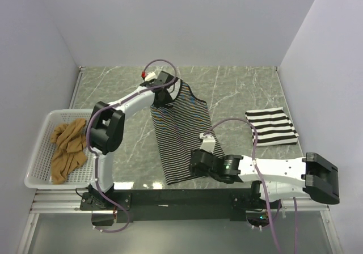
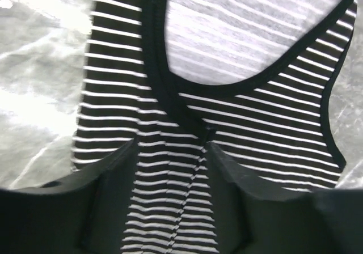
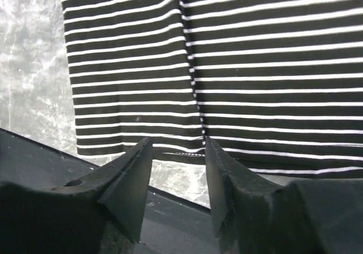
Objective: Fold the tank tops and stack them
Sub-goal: Fold the tank top
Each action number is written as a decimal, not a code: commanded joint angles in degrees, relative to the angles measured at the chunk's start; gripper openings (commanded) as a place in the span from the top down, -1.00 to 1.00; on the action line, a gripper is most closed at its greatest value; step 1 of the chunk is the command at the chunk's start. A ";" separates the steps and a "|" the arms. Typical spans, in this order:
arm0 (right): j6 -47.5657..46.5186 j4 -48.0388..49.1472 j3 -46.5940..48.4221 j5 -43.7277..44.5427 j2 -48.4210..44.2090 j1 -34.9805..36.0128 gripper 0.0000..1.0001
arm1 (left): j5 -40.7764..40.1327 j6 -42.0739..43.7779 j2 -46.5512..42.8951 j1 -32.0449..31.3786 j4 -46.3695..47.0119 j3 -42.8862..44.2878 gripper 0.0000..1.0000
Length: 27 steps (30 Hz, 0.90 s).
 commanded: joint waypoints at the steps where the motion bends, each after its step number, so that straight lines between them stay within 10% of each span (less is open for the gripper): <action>1: -2.54 -2.03 5.95 5.29 1.52 1.53 0.03 | 2.34 -2.65 -4.12 2.44 2.62 -2.37 0.01; 14: -10.21 3.77 15.89 -2.35 23.05 4.24 0.40 | 6.57 -1.42 1.94 7.45 3.95 -4.58 0.86; 27: -16.00 10.36 36.16 -16.85 41.59 5.58 0.46 | 16.83 10.70 10.56 12.46 2.89 7.45 0.82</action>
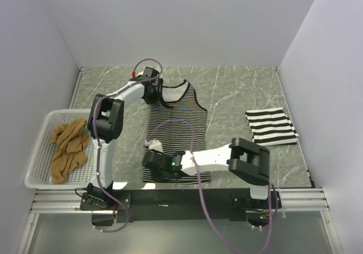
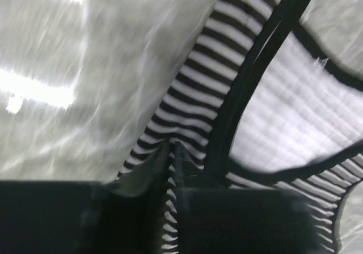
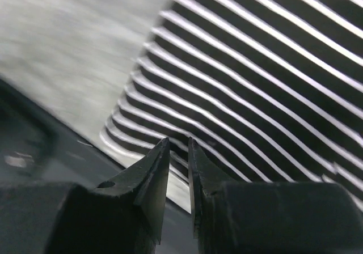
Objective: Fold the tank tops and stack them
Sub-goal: Fold the tank top
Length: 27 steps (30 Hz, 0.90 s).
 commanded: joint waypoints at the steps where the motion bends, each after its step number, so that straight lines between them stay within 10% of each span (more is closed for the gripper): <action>1: -3.79 3.68 8.87 -5.90 4.42 -0.63 0.44 | 5.68 6.56 3.20 2.12 -0.04 6.00 0.65; 10: -6.52 8.69 6.35 -5.30 -7.21 -7.13 -0.04 | 15.34 12.63 -3.91 5.03 7.33 13.21 -0.37; 18: -6.24 0.44 -5.87 -3.01 -25.88 -31.95 -0.03 | 17.82 6.57 -18.23 2.57 14.54 -1.35 -0.33; 27: -13.02 -2.65 3.60 -10.04 -11.67 -52.22 -0.02 | 11.14 -0.11 -32.20 -13.33 19.10 -21.83 -0.15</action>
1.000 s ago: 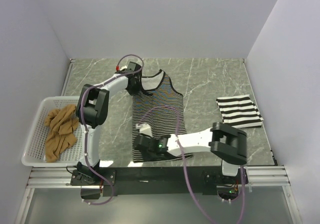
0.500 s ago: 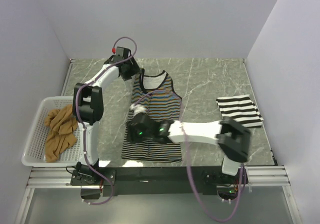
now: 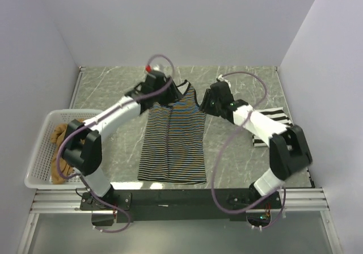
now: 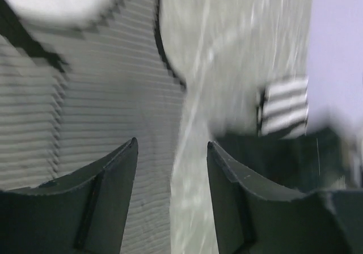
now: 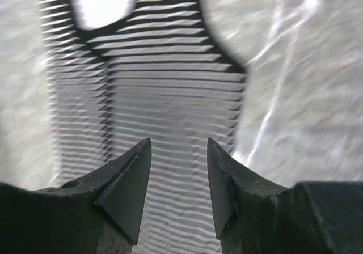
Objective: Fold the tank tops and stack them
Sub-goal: Fold the tank top
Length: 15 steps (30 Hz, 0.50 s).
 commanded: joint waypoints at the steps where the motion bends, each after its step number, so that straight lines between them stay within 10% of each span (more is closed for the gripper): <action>1: -3.78 -2.12 5.38 -3.55 7.65 -4.57 -0.02 | -1.69 -4.33 -6.42 -6.34 3.88 -8.31 -0.14; 15: -4.74 -1.59 17.60 -6.54 26.13 -8.28 0.01 | -8.11 -8.64 -11.71 -25.69 4.33 -20.81 -0.09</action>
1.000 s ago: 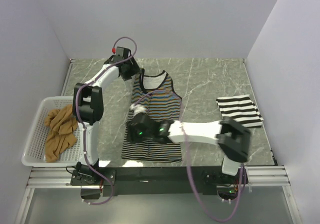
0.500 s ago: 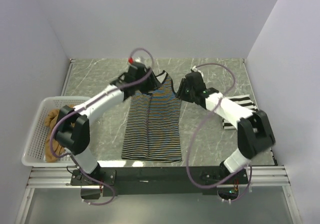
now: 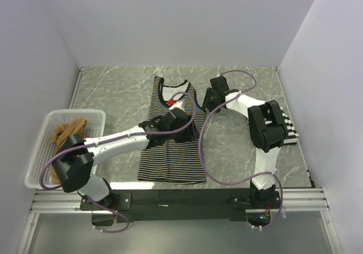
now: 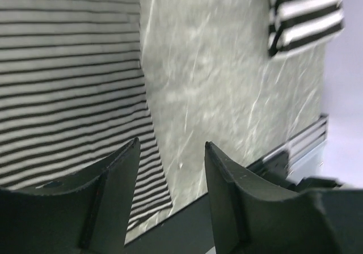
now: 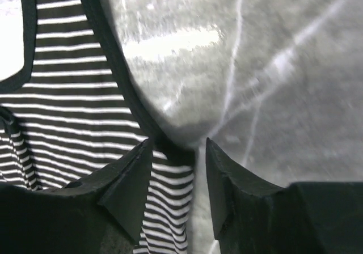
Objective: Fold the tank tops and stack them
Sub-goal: Fold the tank top
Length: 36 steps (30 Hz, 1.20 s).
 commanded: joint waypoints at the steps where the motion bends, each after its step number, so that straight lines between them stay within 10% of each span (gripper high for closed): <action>1: -0.48 0.26 3.46 -0.75 2.12 0.05 0.03 | -3.01 -2.37 -1.05 -3.46 2.01 -2.39 -0.08; 9: 0.05 2.54 -1.72 -0.04 0.63 0.04 0.42 | -7.67 -3.34 0.01 -10.68 -1.15 -3.37 -0.07; 13: 0.83 4.03 -4.70 1.01 -1.56 -0.22 0.98 | -7.85 -3.17 3.07 -15.06 -2.03 -2.84 -0.07; 36: 2.59 6.41 -14.55 -0.92 -13.08 -4.79 1.00 | -20.24 -7.91 16.44 -30.28 -20.31 8.85 0.15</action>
